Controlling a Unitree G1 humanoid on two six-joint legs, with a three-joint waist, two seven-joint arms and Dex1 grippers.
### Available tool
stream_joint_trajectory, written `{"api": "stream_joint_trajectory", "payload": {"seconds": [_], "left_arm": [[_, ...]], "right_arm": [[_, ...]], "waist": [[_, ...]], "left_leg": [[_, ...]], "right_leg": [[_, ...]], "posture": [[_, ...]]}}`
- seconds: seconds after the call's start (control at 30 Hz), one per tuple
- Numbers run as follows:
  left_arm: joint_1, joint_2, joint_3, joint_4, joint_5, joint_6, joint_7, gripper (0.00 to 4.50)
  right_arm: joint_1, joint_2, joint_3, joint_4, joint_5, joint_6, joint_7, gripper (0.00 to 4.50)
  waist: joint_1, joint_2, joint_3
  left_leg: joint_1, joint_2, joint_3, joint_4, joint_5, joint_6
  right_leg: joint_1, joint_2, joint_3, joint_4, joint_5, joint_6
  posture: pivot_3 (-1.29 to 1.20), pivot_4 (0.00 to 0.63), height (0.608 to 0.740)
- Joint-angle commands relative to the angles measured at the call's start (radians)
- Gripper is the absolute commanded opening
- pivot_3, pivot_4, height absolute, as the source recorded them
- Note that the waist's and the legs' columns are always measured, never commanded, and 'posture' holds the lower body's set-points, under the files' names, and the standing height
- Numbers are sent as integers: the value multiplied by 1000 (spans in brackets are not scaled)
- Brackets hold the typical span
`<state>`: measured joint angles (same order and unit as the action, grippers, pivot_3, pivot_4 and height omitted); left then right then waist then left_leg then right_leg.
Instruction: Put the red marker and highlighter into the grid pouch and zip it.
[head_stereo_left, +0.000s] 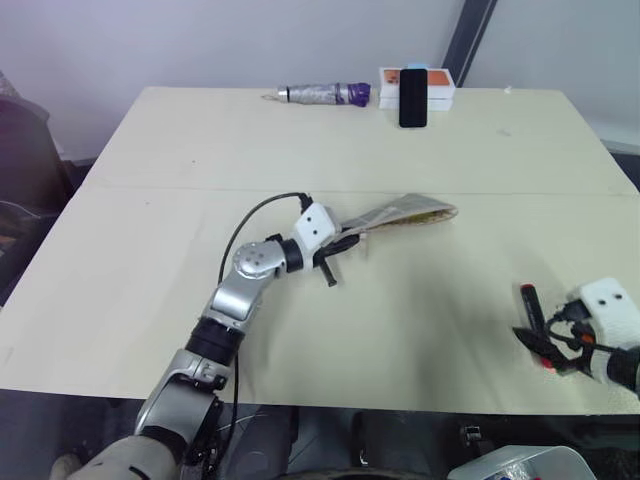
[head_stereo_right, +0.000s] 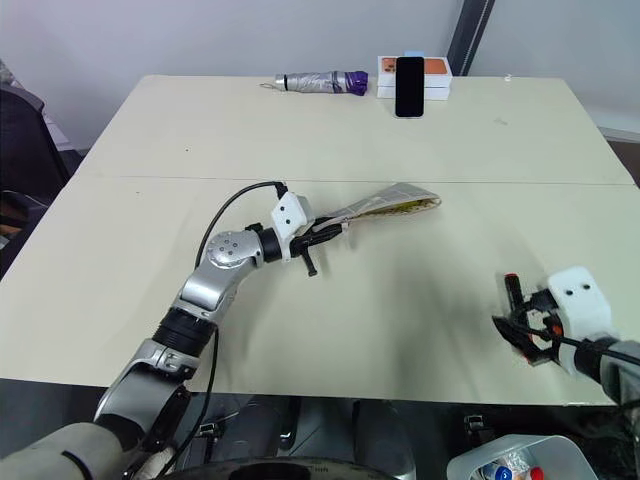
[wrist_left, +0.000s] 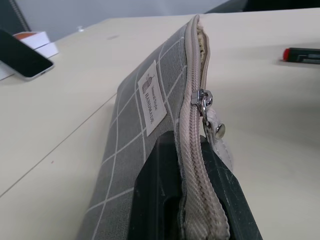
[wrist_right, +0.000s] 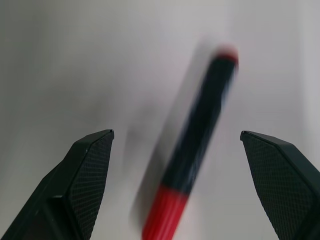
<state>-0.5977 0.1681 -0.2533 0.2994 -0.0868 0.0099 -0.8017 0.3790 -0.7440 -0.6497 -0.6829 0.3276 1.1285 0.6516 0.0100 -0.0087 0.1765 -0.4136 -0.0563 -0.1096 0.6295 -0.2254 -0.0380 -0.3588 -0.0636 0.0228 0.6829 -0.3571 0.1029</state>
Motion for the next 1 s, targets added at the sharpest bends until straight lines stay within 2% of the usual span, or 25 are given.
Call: {"api": "stream_joint_trajectory", "payload": {"seconds": [0.03,0.13,0.3,0.33,0.47,0.57,0.73,1.0], "left_arm": [[-24,-18,0,5,-11,-37,-14,0],[-22,-23,-1,7,-9,-46,-19,0],[-8,-23,2,-9,-8,-47,-20,0],[-5,-21,4,-12,-7,-47,-19,0],[3,-11,10,-21,-3,-47,-10,0],[6,-4,17,-27,0,-47,2,0],[20,18,21,-48,10,-50,23,0],[49,38,15,-89,15,-46,46,0]], "right_arm": [[34,31,-51,-44,20,20,-9,4197],[49,44,-54,-36,23,14,-15,3336],[38,37,-30,5,20,-3,-27,639],[31,30,-23,11,19,-10,-28,300],[-9,-27,27,5,-2,-97,-15,293],[-93,-87,74,-17,20,-147,12,293],[-228,-176,129,-64,100,-171,91,293],[-319,-256,201,-50,128,-183,129,293]], "waist": [[1,0,0],[1,0,0],[0,0,0],[0,0,0],[-3,0,0],[-8,0,0],[-5,0,0],[2,-1,0]], "left_leg": [[0,0,0,0,0,0],[0,0,0,0,0,0],[1,0,0,0,0,0],[1,0,0,0,0,0],[1,0,0,0,0,0],[2,0,0,0,0,0],[2,0,0,-1,0,0],[2,0,0,0,0,0]], "right_leg": [[0,0,0,0,0,0],[0,0,0,0,0,0],[1,0,0,0,0,0],[1,0,0,0,0,0],[1,0,0,0,0,0],[2,0,0,0,0,0],[2,1,0,0,0,0],[2,0,0,0,0,0]], "posture": [[0,150,740],[0,150,740],[0,150,740],[0,150,740],[0,150,740],[0,150,740],[0,150,740],[0,150,740]]}}
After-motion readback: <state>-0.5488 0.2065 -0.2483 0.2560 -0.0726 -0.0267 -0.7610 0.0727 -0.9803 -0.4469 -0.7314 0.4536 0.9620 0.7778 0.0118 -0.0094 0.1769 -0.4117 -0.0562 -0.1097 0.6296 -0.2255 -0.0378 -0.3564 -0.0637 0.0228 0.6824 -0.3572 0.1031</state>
